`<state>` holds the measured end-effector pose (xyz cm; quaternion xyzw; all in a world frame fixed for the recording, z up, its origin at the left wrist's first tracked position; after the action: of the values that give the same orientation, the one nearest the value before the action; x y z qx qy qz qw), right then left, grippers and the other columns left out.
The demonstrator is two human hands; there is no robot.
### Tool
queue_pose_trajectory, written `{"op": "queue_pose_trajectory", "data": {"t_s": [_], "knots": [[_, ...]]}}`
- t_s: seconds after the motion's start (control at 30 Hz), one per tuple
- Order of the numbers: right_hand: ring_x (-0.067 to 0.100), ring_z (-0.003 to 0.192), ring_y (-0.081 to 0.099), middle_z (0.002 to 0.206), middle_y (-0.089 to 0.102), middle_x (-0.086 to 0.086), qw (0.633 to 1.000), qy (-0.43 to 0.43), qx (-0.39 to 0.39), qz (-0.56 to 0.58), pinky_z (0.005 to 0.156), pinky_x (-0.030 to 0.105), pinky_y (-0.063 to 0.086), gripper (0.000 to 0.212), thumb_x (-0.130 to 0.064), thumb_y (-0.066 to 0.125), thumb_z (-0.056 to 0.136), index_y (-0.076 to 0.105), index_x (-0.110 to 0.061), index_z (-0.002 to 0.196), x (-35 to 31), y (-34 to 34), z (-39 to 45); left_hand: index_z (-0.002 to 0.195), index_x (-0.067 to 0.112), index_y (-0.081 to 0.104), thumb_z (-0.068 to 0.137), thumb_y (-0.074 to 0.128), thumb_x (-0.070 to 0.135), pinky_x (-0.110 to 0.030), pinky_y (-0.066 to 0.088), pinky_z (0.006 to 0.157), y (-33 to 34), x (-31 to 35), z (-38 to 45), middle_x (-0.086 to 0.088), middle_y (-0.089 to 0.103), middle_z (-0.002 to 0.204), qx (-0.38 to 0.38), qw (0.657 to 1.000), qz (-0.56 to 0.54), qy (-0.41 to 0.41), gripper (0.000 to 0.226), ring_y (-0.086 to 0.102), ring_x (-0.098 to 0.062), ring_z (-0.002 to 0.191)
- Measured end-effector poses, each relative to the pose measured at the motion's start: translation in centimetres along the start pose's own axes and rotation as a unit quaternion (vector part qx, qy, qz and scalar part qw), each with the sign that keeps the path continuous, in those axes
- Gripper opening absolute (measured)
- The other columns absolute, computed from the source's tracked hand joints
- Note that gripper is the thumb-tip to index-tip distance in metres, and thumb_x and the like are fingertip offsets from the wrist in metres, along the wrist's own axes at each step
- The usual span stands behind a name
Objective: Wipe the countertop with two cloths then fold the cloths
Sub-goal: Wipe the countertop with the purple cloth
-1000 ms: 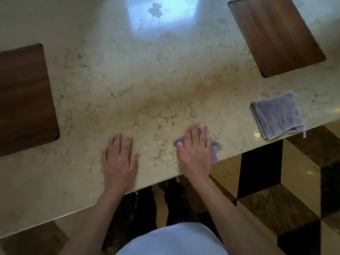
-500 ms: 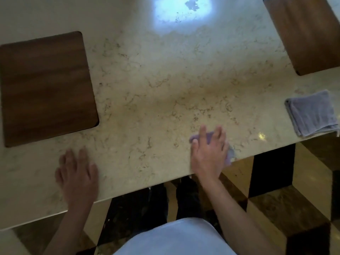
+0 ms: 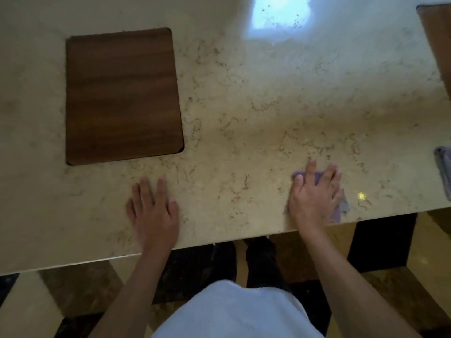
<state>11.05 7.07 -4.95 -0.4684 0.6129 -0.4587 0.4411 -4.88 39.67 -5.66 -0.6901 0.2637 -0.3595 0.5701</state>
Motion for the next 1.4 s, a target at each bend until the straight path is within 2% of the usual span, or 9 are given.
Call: {"op": "queue_pose_trajectory", "data": {"t_s": [0.13, 0.23, 0.4, 0.7, 0.77, 0.93, 1.17, 1.23, 1.4], "knots": [[0.036, 0.155, -0.011, 0.167, -0.017, 0.016, 0.976, -0.212, -0.057, -0.003, 0.124, 0.058, 0.007, 0.062, -0.05, 0.019, 0.106, -0.003, -0.033, 0.161, -11.4, 2.4, -5.5, 0.155, 0.023, 0.035, 0.098, 0.033, 0.041, -0.055, 0.018, 0.118, 0.0, -0.1, 0.0, -0.016, 0.027, 0.164, -0.005, 1.0, -0.001, -0.001, 0.06, 0.022, -0.039, 0.152], [0.035, 0.156, 0.001, 0.168, 0.005, 0.017, 0.882, -0.456, -0.117, -0.014, 0.123, 0.057, 0.015, 0.056, -0.046, 0.025, 0.107, 0.02, -0.027, 0.159, -17.3, 4.5, -14.3, 0.15, 0.02, 0.044, 0.098, 0.035, 0.034, -0.052, 0.022, 0.116, -0.1, -0.8, 0.2, -0.015, 0.032, 0.162, 0.016, 0.999, -0.031, 0.002, 0.055, 0.027, -0.037, 0.15], [0.028, 0.156, 0.01, 0.168, 0.02, 0.009, 0.766, -0.624, -0.142, -0.066, 0.125, 0.048, 0.01, 0.054, -0.051, 0.026, 0.106, 0.031, -0.032, 0.156, -18.5, 4.3, -10.9, 0.139, 0.007, 0.058, 0.098, 0.035, 0.027, -0.051, 0.026, 0.116, -0.2, -1.1, 0.0, -0.018, 0.044, 0.155, 0.072, 0.991, -0.111, -0.019, 0.051, 0.035, -0.037, 0.146], [0.037, 0.155, 0.001, 0.169, 0.001, 0.014, 0.897, -0.432, -0.067, -0.067, 0.123, 0.057, 0.013, 0.054, -0.055, 0.015, 0.105, 0.013, -0.042, 0.158, -24.8, 1.1, 6.6, 0.141, 0.013, 0.053, 0.097, 0.044, 0.022, -0.047, 0.011, 0.123, 0.3, 2.7, -2.4, -0.012, 0.038, 0.16, 0.072, 0.974, -0.141, -0.163, 0.046, 0.026, -0.029, 0.152], [0.039, 0.154, 0.006, 0.168, 0.007, 0.018, 0.836, -0.535, -0.088, -0.077, 0.121, 0.059, 0.018, 0.055, -0.054, 0.019, 0.105, 0.014, -0.041, 0.158, -22.9, 2.4, 0.0, 0.14, 0.01, 0.054, 0.098, 0.041, 0.023, -0.049, 0.017, 0.122, 0.6, 3.7, -3.3, -0.014, 0.042, 0.157, 0.092, 0.968, -0.151, -0.177, 0.046, 0.03, -0.03, 0.15], [0.033, 0.155, 0.014, 0.166, 0.023, 0.01, 0.571, -0.795, -0.17, -0.111, 0.123, 0.052, 0.015, 0.05, -0.054, 0.023, 0.107, 0.018, -0.046, 0.156, -18.2, 2.2, -3.5, 0.142, 0.007, 0.049, 0.099, 0.038, 0.03, -0.06, 0.031, 0.115, 1.4, 6.4, -5.0, -0.02, 0.044, 0.154, 0.098, 0.974, -0.068, -0.192, 0.051, 0.037, -0.038, 0.145], [0.038, 0.155, 0.006, 0.168, 0.011, 0.015, 0.806, -0.582, -0.041, -0.097, 0.121, 0.058, 0.016, 0.058, -0.054, 0.008, 0.103, 0.017, -0.039, 0.158, -31.2, -0.3, 17.7, 0.156, 0.026, 0.028, 0.099, 0.032, 0.044, -0.055, 0.016, 0.122, 2.2, 7.6, -4.0, -0.013, 0.021, 0.166, 0.006, 0.967, 0.013, -0.254, 0.06, 0.017, -0.035, 0.153], [0.039, 0.154, 0.008, 0.168, 0.011, 0.018, 0.806, -0.587, -0.033, -0.071, 0.122, 0.057, 0.016, 0.057, -0.05, 0.012, 0.105, 0.013, -0.033, 0.159, -31.5, 0.3, 14.4, 0.156, 0.027, 0.027, 0.099, 0.033, 0.043, -0.056, 0.017, 0.122, 2.2, 7.6, -4.0, -0.012, 0.02, 0.167, 0.001, 0.965, 0.014, -0.262, 0.06, 0.017, -0.035, 0.153], [0.027, 0.157, 0.004, 0.169, 0.009, 0.011, 0.67, -0.73, -0.128, -0.033, 0.127, 0.048, 0.012, 0.065, -0.044, 0.028, 0.109, 0.007, -0.012, 0.161, -22.2, 2.2, 1.4, 0.156, 0.031, 0.025, 0.097, 0.035, 0.041, -0.056, 0.017, 0.122, 1.9, 7.6, -3.9, -0.011, 0.02, 0.167, 0.001, 0.966, 0.018, -0.259, 0.061, 0.016, -0.035, 0.154]]}}
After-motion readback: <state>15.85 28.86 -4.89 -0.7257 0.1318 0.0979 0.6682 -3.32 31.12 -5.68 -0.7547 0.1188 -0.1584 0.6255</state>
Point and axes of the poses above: each hand's wrist, its own z-axis towards the middle knuckle, its own y-axis out of the palm, x = y × z, the point moved 4 cm from there along z, towards the middle knuckle
